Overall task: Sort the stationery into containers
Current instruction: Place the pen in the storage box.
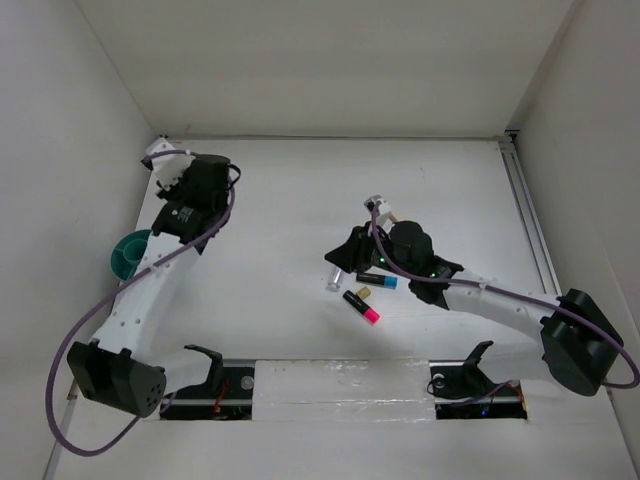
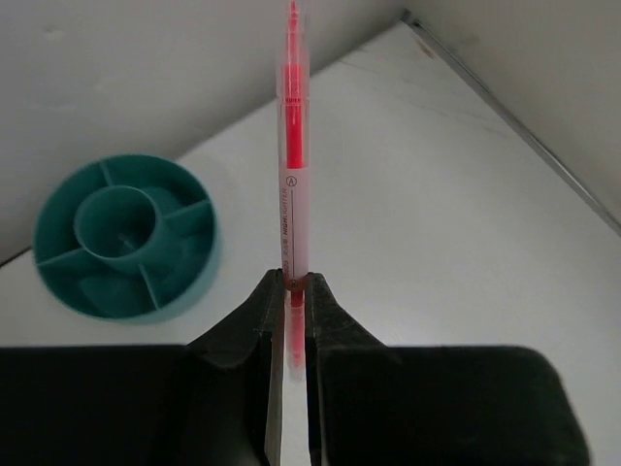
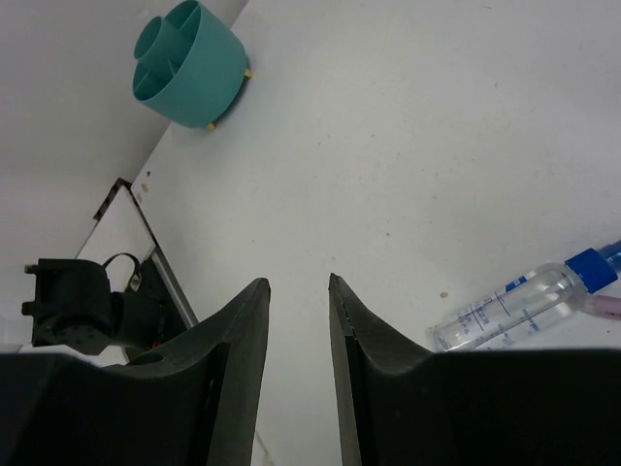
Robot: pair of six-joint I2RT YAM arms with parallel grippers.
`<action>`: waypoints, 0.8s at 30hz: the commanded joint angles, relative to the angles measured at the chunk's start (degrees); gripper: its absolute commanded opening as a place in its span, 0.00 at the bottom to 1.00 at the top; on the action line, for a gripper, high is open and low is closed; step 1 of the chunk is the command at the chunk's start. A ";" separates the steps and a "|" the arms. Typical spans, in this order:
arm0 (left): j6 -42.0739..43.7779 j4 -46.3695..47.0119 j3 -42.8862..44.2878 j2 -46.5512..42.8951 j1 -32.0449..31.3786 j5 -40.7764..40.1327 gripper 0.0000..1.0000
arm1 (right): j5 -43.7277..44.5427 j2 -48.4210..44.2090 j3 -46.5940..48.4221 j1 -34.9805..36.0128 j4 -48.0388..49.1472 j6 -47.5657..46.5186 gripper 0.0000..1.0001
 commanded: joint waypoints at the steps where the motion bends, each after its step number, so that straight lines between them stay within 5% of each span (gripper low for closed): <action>1: 2.92 1.99 4.05 1.33 7.80 -4.03 0.00 | -2.82 -1.80 -0.51 -0.80 1.77 -0.94 0.37; 8: 13.49 11.15 0.37 3.26 8.33 -23.44 0.00 | -4.93 -0.66 -1.03 -1.86 3.00 -0.94 0.37; 15: 21.75 26.70 -8.33 3.27 16.07 -22.67 0.00 | -8.62 1.01 -1.03 -2.39 3.00 -0.94 0.37; 24: 31.06 44.01 -13.61 7.92 16.07 -29.43 0.00 | -10.99 4.96 0.02 -2.39 3.00 -1.46 0.37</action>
